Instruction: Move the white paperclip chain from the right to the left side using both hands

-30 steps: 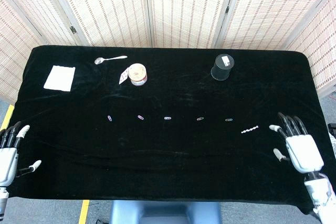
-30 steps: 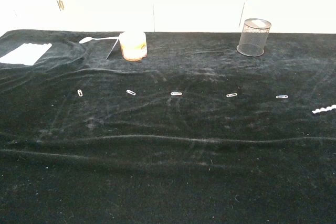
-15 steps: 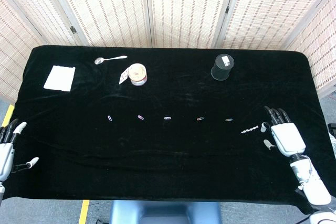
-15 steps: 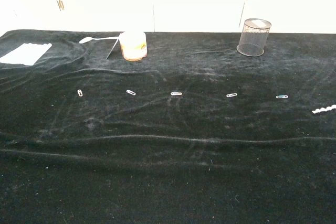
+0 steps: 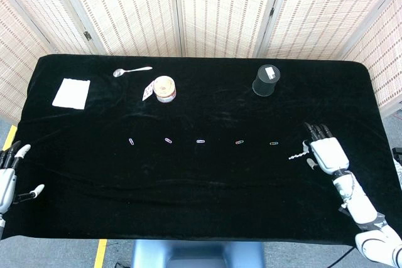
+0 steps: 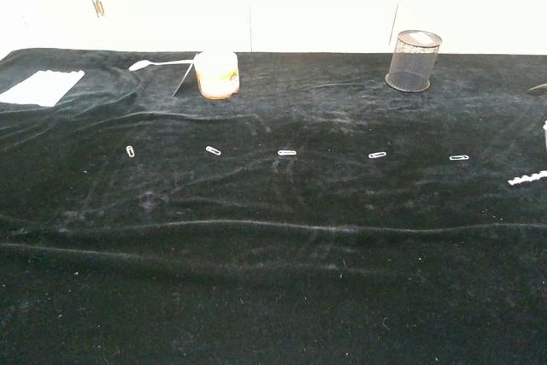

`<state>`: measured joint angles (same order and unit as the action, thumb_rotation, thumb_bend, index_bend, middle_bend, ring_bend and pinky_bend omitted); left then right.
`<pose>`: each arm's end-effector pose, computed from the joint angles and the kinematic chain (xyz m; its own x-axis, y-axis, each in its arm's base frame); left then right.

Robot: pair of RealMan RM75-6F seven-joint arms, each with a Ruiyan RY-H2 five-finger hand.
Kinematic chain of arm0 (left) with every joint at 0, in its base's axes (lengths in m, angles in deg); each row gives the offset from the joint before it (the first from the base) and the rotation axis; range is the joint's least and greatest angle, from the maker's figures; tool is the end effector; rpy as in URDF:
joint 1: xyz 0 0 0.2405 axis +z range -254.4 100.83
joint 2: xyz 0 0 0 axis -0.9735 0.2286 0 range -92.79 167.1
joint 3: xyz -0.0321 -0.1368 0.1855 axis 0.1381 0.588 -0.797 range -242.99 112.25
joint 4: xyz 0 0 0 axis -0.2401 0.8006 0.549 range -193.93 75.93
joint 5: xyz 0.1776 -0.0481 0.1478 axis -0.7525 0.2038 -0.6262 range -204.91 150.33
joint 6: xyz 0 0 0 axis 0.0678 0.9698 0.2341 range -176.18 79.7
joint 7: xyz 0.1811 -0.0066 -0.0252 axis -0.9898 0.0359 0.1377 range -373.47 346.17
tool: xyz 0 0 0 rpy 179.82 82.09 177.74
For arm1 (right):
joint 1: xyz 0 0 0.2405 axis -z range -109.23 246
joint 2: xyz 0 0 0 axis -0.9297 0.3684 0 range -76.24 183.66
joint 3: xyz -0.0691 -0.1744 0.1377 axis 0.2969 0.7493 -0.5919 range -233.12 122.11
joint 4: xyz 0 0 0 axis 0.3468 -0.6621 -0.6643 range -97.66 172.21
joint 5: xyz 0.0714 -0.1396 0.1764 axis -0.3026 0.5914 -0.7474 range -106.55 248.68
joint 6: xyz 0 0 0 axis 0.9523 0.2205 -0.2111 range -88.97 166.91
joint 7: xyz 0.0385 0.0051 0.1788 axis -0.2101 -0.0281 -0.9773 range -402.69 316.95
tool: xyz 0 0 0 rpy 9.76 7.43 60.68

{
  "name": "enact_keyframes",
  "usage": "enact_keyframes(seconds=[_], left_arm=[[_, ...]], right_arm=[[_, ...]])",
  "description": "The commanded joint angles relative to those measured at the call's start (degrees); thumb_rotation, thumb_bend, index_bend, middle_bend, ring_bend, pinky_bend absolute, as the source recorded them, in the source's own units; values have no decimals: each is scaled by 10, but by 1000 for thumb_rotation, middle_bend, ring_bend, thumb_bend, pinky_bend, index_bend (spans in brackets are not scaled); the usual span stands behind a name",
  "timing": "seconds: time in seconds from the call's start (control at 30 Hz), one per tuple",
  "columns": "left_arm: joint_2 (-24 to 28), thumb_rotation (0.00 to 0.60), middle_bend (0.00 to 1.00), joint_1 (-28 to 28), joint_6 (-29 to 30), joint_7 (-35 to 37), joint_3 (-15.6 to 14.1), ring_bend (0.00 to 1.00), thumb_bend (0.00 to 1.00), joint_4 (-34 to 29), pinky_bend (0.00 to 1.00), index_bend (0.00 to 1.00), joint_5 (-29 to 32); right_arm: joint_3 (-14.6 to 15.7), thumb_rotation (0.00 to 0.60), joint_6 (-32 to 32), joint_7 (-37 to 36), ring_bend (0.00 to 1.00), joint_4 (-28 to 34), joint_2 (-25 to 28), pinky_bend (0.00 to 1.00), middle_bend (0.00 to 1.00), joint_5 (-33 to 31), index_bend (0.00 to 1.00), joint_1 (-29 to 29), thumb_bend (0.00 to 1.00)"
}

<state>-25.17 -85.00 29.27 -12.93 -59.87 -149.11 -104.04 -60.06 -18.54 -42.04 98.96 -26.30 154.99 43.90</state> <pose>-0.3294 0.2491 0.1392 0.4162 0.0543 0.9077 0.9020 0.1015 -0.4197 -0.3339 -0.3452 0.0415 0.6480 -0.2248 0.7277 -0.7616 -0.1974 0.6172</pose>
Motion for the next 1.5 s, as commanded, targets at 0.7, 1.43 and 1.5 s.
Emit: enact_keyframes(seconds=[0.7, 1.43, 1.5], left_arm=[[3, 600, 0, -1, -4, 5, -2, 30, 270, 1, 52, 0, 4], [4, 600, 0, 6, 10, 8, -1, 34, 309, 5, 53, 0, 2], [4, 600, 0, 6, 10, 9, -1, 34, 309, 6, 53, 0, 2]], right_arm=[[18, 600, 45, -13, 0, -46, -39, 0, 0, -2, 487, -41, 385], [23, 600, 74, 1, 0, -60, -59, 0, 0, -21, 527, -59, 427], [23, 600, 71, 0, 0, -60, -60, 0, 0, -21, 560, -59, 438]])
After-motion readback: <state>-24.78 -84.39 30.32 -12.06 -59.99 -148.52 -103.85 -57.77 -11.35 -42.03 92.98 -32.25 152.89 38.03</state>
